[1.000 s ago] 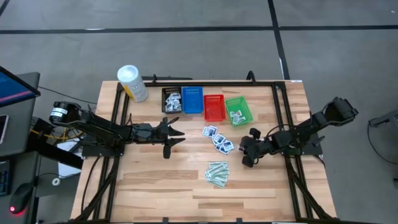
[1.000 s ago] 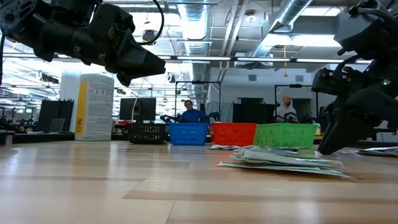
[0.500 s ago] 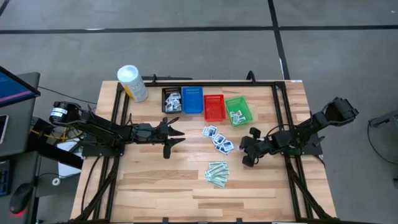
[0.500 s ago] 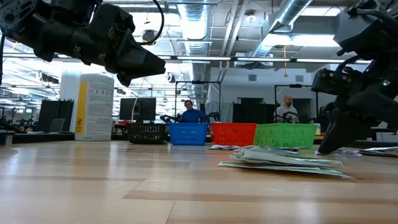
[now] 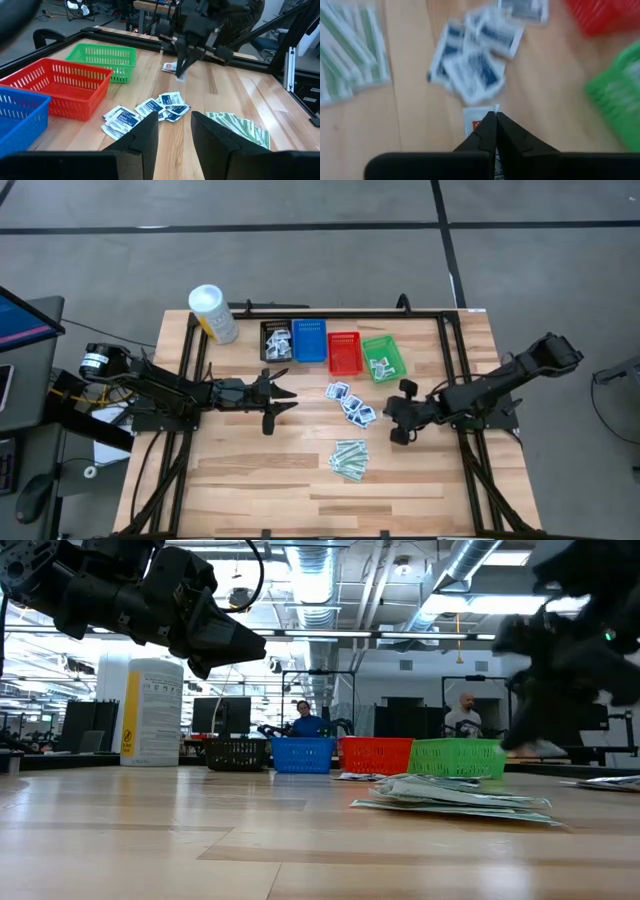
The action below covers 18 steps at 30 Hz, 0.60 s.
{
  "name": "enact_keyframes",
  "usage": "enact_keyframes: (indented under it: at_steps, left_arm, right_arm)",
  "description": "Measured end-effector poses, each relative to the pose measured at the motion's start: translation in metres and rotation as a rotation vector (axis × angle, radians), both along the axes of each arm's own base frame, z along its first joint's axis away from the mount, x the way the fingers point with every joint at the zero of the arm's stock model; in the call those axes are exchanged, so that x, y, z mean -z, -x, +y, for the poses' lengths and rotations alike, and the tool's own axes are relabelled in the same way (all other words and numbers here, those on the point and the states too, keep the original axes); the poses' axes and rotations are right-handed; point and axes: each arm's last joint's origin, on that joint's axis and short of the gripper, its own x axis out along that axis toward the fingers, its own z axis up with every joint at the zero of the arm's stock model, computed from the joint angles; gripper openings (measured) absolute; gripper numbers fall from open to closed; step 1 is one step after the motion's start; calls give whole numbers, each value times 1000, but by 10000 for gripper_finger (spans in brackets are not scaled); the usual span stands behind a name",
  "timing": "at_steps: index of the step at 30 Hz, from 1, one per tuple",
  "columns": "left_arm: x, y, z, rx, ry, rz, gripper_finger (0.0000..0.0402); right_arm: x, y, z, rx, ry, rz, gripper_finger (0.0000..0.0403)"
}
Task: Pick & Place First Aid Supplies
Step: Put the orange pad into the green bin
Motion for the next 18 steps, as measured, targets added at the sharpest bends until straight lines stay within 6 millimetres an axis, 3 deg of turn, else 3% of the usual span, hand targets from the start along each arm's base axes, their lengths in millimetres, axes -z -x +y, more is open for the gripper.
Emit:
enact_keyframes:
  at_steps: [10, 18]
  left_arm:
    - [0, 0, 0, 0, 0, 2, 116]
    - [0, 0, 0, 0, 0, 2, 116]
  right_arm:
    - [-35, -7, -16, 86, 174, -160, 0]
    - [-43, -7, -47, 302, 287, -190, 0]
